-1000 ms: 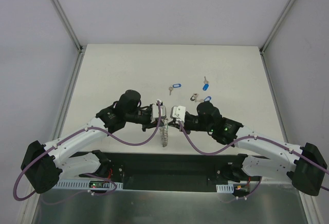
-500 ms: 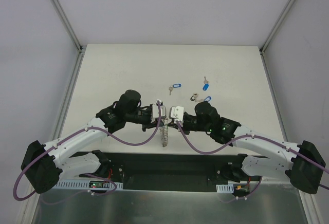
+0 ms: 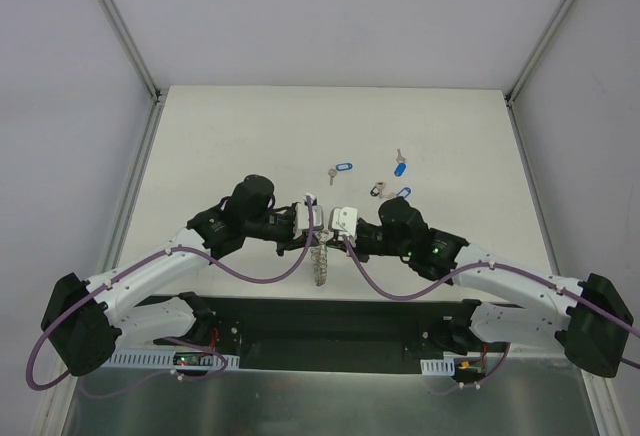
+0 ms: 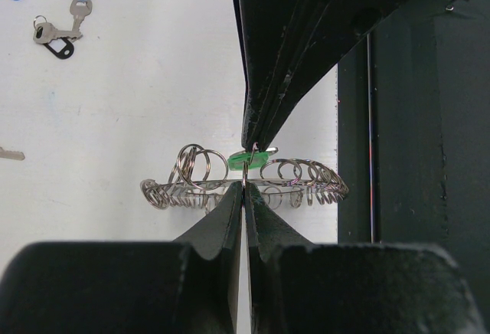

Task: Put the keys on the keyring

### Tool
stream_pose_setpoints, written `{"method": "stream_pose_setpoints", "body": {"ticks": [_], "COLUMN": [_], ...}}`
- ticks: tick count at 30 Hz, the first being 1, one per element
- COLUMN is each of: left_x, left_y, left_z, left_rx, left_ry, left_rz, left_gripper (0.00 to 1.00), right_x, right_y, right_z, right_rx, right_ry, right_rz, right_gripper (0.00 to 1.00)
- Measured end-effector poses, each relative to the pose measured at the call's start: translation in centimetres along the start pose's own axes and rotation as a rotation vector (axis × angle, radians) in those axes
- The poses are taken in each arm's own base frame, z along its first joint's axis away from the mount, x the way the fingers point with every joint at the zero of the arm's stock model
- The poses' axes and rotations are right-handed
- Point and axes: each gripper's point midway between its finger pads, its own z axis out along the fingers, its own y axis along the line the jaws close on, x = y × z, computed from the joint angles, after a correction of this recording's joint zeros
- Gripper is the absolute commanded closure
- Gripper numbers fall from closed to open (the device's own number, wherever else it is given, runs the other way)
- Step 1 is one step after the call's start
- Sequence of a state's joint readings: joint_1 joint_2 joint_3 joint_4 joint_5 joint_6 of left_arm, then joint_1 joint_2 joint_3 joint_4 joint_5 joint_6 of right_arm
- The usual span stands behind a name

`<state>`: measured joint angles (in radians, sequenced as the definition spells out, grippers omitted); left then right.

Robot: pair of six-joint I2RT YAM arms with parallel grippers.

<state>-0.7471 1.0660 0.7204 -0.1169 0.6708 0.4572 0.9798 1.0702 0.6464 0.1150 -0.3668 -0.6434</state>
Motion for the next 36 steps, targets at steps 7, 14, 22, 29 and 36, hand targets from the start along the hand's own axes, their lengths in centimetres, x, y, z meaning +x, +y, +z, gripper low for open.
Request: {"method": "stream_pose_setpoints", "body": {"ticks": [7,14,22,29,36], "left_x": [0.0,0.0,0.0,0.0,0.0], "left_y": [0.0,0.0,0.0,0.0,0.0], "left_z": [0.0,0.0,0.0,0.0,0.0], "left_rx": [0.0,0.0,0.001,0.001,0.001], "left_ry": [0.0,0.0,0.0,0.0,0.0], "left_rz": [0.0,0.0,0.0,0.0,0.001], "left_gripper": [1.0,1.0,1.0,1.0,1.0], "right_x": [-1.1,-1.1,-0.5,-0.3,-0.3], "right_y": [-0.1,-0.1,0.0,0.0,-0.1], "right_z": [-0.7,-0.7,-0.3,-0.2,-0.2], "right_rx": [0.013,0.013,0.005,0.004,0.008], "right_ry": [-0.035,-0.034,-0.014,-0.009,-0.01], "right_rz": [-0.012,-0.011,-0.003,-0.001,-0.001], "right_gripper": [0.99,0.99,0.98,0.99,0.99]}}
